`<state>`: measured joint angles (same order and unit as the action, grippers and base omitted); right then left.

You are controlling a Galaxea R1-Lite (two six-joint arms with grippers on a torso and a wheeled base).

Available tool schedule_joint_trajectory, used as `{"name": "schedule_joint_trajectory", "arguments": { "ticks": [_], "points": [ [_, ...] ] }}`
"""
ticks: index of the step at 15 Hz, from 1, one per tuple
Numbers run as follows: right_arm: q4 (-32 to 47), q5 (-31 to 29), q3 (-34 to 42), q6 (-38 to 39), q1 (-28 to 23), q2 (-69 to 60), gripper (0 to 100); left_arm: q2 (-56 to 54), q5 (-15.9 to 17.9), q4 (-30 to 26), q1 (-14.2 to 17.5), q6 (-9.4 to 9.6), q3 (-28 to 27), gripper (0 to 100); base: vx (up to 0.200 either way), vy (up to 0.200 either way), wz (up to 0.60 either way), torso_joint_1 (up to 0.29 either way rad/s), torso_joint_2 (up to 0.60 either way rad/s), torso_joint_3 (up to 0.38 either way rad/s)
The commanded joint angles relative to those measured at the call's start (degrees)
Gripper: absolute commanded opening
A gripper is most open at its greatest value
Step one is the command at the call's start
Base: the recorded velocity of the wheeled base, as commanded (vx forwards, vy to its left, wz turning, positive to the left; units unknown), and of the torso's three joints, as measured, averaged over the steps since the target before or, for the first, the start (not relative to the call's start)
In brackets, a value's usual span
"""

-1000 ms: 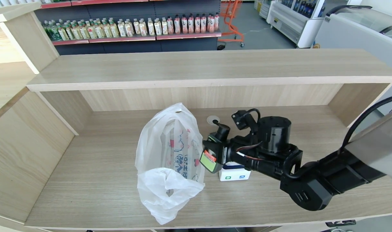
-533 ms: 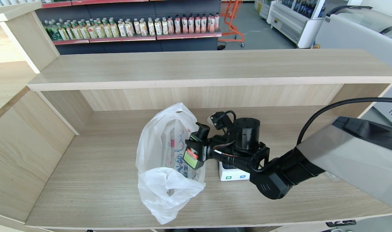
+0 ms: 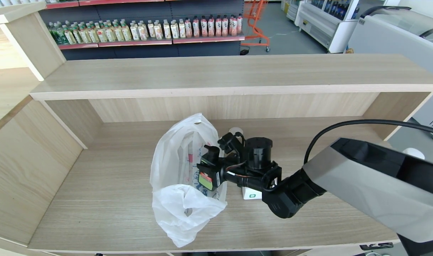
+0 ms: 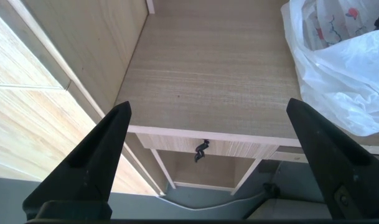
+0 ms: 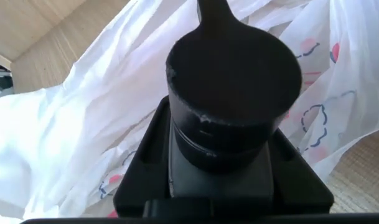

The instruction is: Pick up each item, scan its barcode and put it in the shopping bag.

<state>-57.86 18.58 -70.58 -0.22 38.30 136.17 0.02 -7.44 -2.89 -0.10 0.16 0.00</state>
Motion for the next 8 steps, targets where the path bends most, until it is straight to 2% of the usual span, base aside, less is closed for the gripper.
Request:
{"name": "schedule_joint_trajectory", "arguments": {
  "ticks": [1, 4, 5, 8],
  "points": [
    [0.1, 0.1, -2.1, -1.2, -0.1, 2.3, 0, 0.1, 0.0, 0.0, 0.0, 0.02, 0.0, 100, 0.000, 0.000, 0.00, 0.000, 0.00, 0.000],
    [0.1, 0.1, -2.3, -5.6, 0.1, 2.3, 0, 0.1, 0.0, 0.0, 0.0, 0.02, 0.0, 100, 0.000, 0.000, 0.00, 0.000, 0.00, 0.000],
    [0.1, 0.1, -2.4, -5.6, 0.1, 2.3, 100, 0.1, 0.0, 0.0, 0.0, 0.02, 0.0, 100, 0.000, 0.000, 0.00, 0.000, 0.00, 0.000],
    [0.3, 0.3, -1.8, 1.2, 0.5, -1.1, 100, 0.1, 0.0, 0.0, 0.0, 0.02, 0.0, 100, 0.000, 0.000, 0.00, 0.000, 0.00, 0.000]
  ]
}}
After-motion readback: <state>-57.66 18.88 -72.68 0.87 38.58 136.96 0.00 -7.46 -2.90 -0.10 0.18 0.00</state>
